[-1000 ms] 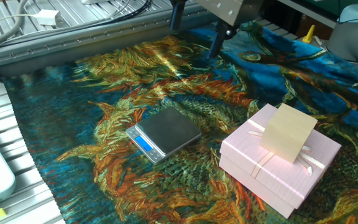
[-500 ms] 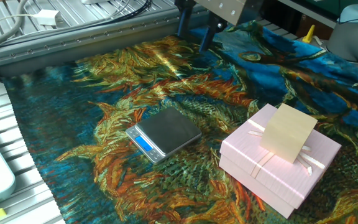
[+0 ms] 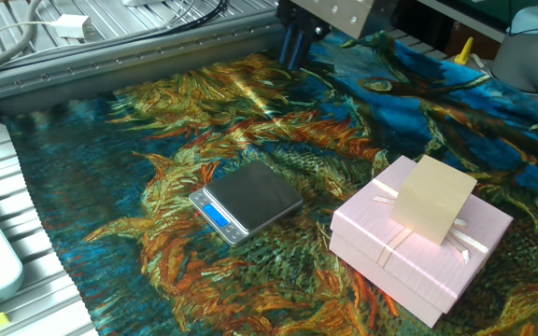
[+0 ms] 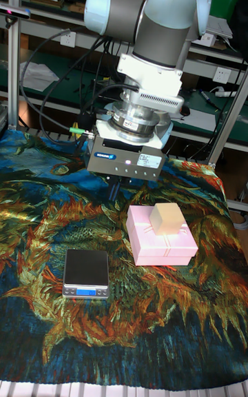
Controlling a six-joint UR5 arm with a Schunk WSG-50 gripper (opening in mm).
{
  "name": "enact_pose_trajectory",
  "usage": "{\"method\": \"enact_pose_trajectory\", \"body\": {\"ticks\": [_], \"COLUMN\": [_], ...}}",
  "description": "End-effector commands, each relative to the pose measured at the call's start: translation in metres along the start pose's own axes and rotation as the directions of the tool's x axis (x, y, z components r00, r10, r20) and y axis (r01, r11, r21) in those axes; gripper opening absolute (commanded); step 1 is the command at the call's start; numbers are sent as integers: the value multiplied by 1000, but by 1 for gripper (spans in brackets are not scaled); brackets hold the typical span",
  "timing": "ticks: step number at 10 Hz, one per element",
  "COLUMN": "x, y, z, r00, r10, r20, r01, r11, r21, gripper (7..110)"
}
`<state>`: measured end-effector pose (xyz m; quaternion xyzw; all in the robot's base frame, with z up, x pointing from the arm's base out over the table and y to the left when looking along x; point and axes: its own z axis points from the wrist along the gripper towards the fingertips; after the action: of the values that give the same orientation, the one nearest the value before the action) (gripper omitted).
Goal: Place the block on the scale
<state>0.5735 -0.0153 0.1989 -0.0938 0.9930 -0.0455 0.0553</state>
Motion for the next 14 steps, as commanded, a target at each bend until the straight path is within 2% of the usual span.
{"method": "enact_pose_trajectory", "body": {"ticks": [1, 2, 3, 4, 5, 6, 8, 9, 12, 14], "x": [8, 31, 47, 41, 37, 29, 27, 25, 22, 20], "y": [7, -3, -5, 10, 21, 21, 34, 36, 68, 87], "z": [2, 1, 1, -1, -6, -10, -15, -14, -6, -12], "r00": [999, 980, 956, 966, 971, 980, 989, 994, 998, 997], "r10": [9, 152, 227, 190, 177, 159, 113, 74, 51, 67], "r20": [-35, -126, -185, -175, -161, -118, -96, -81, -39, -34], "r01": [-10, -149, -218, -192, -184, -163, -116, -75, -51, -67], "r11": [1000, 988, 974, 981, 982, 986, 993, 997, 999, 998], "r21": [-28, 29, 66, 6, -31, -24, -27, -6, -15, -18], "gripper": [7, 7, 7, 7, 7, 7, 7, 7, 7, 7]}}
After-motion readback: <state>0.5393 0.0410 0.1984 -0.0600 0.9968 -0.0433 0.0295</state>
